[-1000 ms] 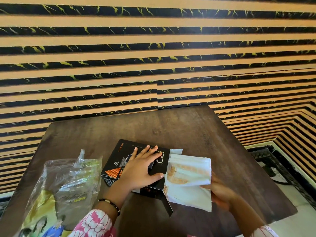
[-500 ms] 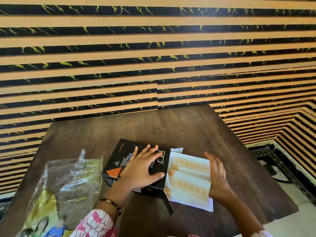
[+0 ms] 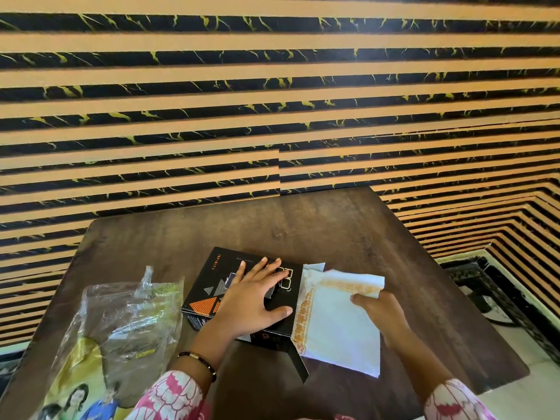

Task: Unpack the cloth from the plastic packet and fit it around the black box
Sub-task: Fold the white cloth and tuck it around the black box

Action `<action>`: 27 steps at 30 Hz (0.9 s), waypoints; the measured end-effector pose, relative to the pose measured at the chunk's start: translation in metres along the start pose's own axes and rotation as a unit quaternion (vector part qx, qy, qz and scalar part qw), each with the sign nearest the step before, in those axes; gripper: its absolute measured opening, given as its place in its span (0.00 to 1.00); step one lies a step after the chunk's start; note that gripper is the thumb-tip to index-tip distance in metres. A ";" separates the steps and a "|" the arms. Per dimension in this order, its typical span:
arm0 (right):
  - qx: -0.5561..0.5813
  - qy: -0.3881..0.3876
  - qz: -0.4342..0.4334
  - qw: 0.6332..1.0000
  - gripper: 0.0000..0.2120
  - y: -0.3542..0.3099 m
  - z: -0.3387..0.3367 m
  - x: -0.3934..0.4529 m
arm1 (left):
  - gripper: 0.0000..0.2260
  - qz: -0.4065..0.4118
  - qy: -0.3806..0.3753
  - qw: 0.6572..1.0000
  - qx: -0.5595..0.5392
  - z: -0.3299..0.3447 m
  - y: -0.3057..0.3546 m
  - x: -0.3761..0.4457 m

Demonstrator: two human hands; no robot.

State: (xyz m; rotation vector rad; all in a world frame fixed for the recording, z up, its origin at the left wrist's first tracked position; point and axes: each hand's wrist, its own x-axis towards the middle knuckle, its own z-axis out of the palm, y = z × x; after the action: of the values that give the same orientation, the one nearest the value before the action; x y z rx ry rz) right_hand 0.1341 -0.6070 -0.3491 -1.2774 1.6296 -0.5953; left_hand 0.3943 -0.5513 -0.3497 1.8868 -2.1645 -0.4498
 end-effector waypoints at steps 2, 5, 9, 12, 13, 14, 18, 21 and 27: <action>-0.100 -0.010 -0.017 0.995 0.15 0.002 -0.002 0.002 | 0.34 0.001 0.001 1.000 0.000 -0.001 0.000 0.000; -0.198 -0.007 -0.049 0.979 0.30 0.014 -0.003 0.009 | 0.33 -0.001 0.001 1.000 -0.002 -0.003 0.001 0.000; -0.119 -0.014 0.000 0.993 0.42 0.041 -0.011 0.029 | 0.33 -0.005 -0.005 1.000 0.003 -0.002 0.002 0.000; -0.051 -0.063 0.085 0.993 0.11 0.013 -0.005 -0.005 | 0.33 -0.007 -0.002 1.000 0.002 -0.001 0.001 -0.001; -0.043 -0.078 0.094 0.992 0.09 0.013 -0.004 -0.008 | 0.33 -0.007 0.000 1.000 0.000 -0.001 0.001 0.000; -0.037 -0.082 0.089 0.992 0.09 0.015 -0.002 -0.008 | 0.33 -0.006 0.000 1.000 0.000 -0.001 0.000 0.000; -0.072 -0.081 0.062 0.992 0.12 0.011 0.008 -0.007 | 0.35 0.000 0.002 1.000 -0.002 -0.001 0.000 0.001; -0.098 -0.082 0.025 0.992 0.15 0.004 0.021 -0.007 | 0.36 0.001 0.006 1.000 -0.004 0.000 0.000 0.001; -0.114 -0.086 0.001 0.990 0.16 -0.003 0.030 -0.007 | 0.36 -0.004 0.008 1.000 -0.008 -0.001 0.001 0.000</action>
State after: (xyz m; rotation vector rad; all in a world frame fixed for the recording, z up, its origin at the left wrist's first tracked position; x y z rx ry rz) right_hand 0.1622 -0.5961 -0.3574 -1.4506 1.5875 -0.2942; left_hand 0.3940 -0.5518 -0.3486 1.8841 -2.1391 -0.4509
